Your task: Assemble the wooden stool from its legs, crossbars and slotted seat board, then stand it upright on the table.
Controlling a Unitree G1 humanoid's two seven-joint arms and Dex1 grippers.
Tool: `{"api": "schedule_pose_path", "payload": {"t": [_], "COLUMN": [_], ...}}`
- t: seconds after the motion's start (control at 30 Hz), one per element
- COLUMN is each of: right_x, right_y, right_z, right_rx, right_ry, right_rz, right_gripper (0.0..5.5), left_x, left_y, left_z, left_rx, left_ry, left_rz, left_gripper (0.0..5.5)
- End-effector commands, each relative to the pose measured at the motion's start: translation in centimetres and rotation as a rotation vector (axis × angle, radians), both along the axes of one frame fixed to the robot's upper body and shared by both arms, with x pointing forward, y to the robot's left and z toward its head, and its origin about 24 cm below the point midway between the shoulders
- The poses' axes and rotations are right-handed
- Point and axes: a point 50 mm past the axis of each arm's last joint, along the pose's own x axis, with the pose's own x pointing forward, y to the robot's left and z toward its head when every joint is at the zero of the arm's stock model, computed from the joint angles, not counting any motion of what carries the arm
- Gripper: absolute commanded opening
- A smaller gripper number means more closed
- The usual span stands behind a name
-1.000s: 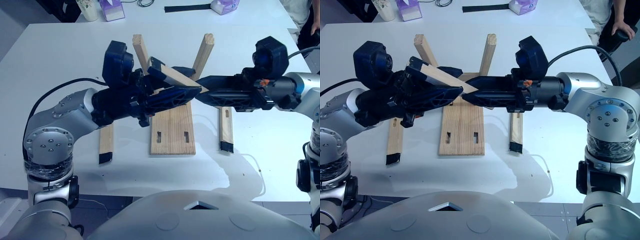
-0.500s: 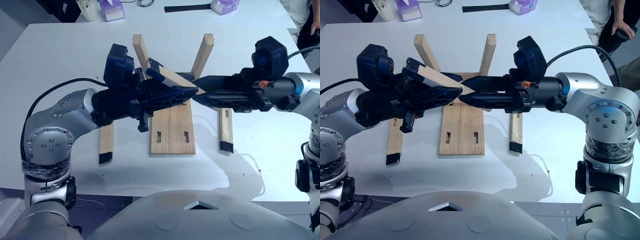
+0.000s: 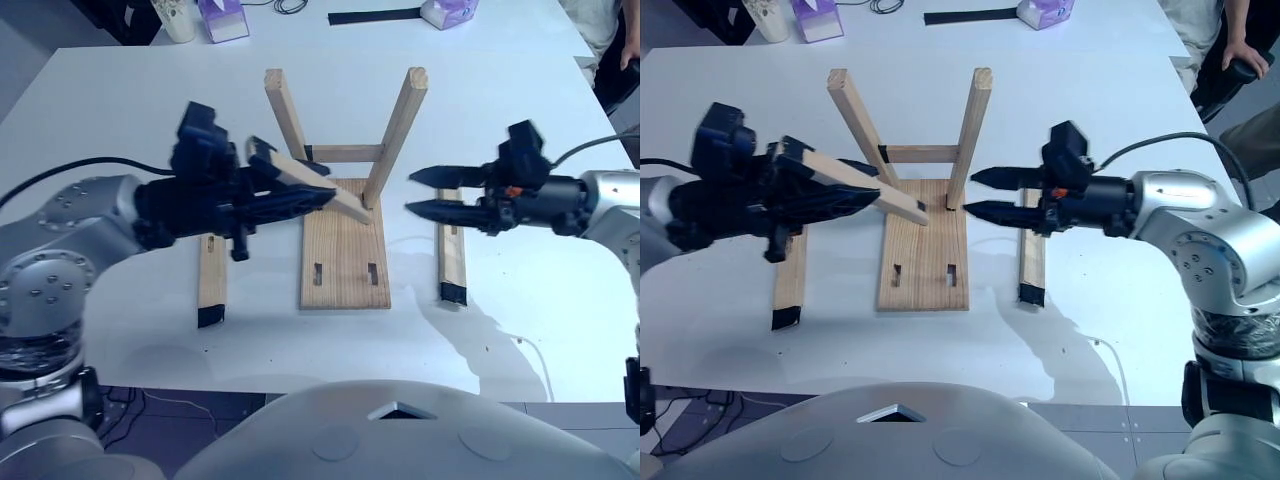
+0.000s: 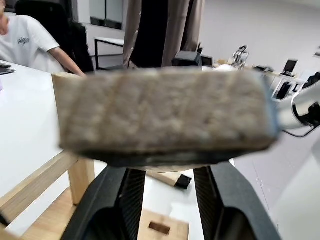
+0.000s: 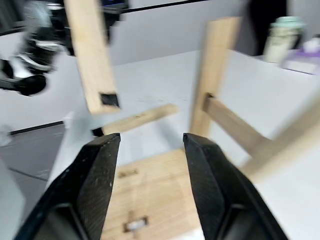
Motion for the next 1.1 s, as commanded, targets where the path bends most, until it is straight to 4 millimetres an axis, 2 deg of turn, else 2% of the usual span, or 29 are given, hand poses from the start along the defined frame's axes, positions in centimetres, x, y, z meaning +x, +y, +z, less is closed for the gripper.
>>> {"api": "schedule_pose_path", "payload": {"t": [0.03, 0.13, 0.23, 0.37, 0.47, 0.57, 0.67, 1.0, 1.1], "right_x": [-0.6, -1.0, -1.4, -1.9, -2.1, -2.5, -2.9, -4.0, -4.3], "right_y": [-1.4, -1.8, -1.9, -2.2, -2.3, -2.1, -1.8, -1.7, -1.5], "right_z": [0.0, -0.6, -1.2, -1.9, -2.1, -2.6, -3.2, -4.6, -4.8], "right_rx": [0.013, 0.016, 0.011, -0.007, -0.014, -0.023, -0.031, -0.082, -0.083], "right_ry": [-0.042, -0.04, -0.036, -0.029, -0.031, -0.027, -0.017, -0.015, -0.013], "right_rz": [-0.129, -0.179, -0.214, -0.255, -0.282, -0.298, -0.303, -0.349, -0.36], "right_gripper": [2.3, 2.3, 2.3, 2.3, 2.3, 2.3, 2.3, 2.3, 2.3], "left_x": [1.5, 2.5, 3.1, 2.6, 2.7, 3.5, 4.0, 3.5, 3.0], "left_y": [2.6, 4.7, 6.5, 9.1, 11.1, 12.2, 12.2, 15.0, 15.5], "left_z": [-0.6, -1.6, -3.1, -5.9, -7.1, -7.0, -6.6, -6.0, -6.6], "left_rx": [0.155, 0.164, 0.244, 0.389, 0.476, 0.507, 0.501, 0.609, 0.625], "left_ry": [-0.176, -0.276, -0.292, -0.312, -0.33, -0.362, -0.376, -0.322, -0.288], "left_rz": [0.154, 0.253, 0.287, 0.213, 0.187, 0.179, 0.157, 0.042, 0.033], "left_gripper": [1.29, 1.29, 1.29, 1.29, 1.29, 1.29, 1.29, 1.29, 1.29]}}
